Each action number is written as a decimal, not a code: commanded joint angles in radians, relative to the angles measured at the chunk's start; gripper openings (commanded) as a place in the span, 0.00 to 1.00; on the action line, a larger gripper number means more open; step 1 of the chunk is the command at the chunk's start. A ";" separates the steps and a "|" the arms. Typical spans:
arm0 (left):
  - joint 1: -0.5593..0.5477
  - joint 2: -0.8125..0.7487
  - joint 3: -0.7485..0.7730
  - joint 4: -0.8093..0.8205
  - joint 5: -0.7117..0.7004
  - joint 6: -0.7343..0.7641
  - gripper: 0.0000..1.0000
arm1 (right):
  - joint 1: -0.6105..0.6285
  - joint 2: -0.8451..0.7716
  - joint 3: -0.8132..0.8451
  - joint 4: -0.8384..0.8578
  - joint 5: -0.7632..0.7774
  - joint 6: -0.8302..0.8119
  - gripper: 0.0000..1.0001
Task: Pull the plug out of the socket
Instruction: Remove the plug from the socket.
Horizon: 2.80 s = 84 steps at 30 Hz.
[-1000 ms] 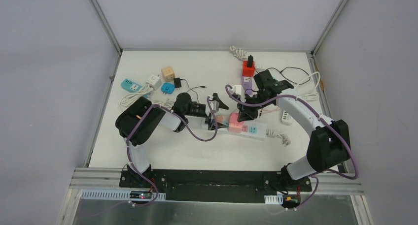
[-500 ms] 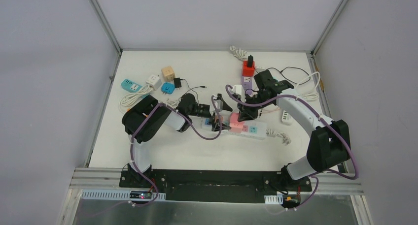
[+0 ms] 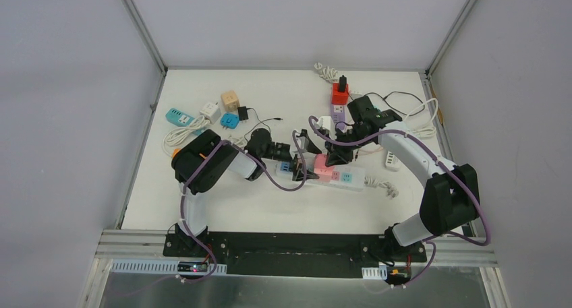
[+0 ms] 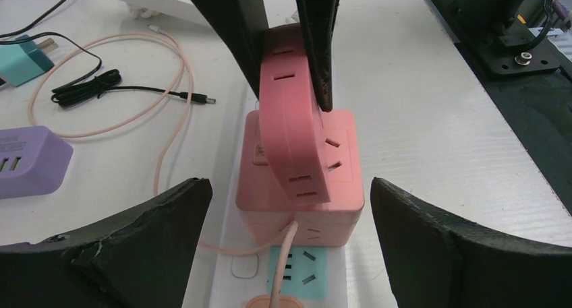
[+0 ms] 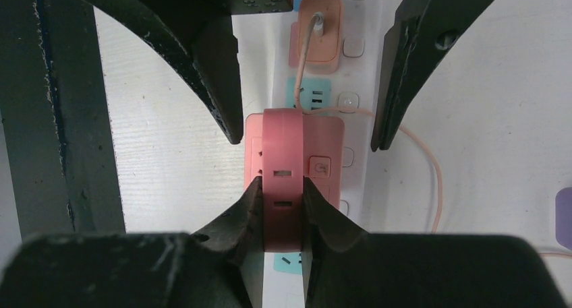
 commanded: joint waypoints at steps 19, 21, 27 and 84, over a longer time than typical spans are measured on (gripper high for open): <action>-0.034 0.009 0.103 -0.301 0.012 0.180 0.25 | -0.006 0.025 0.016 0.021 0.001 0.083 0.00; -0.033 0.009 0.104 -0.310 0.009 0.182 0.22 | 0.002 0.016 0.016 -0.046 -0.078 -0.008 0.00; -0.032 0.002 0.107 -0.335 0.006 0.203 0.15 | 0.060 -0.010 -0.005 -0.075 -0.138 -0.071 0.00; -0.033 -0.019 0.106 -0.424 -0.019 0.260 0.00 | 0.080 0.043 0.047 -0.106 -0.153 0.000 0.00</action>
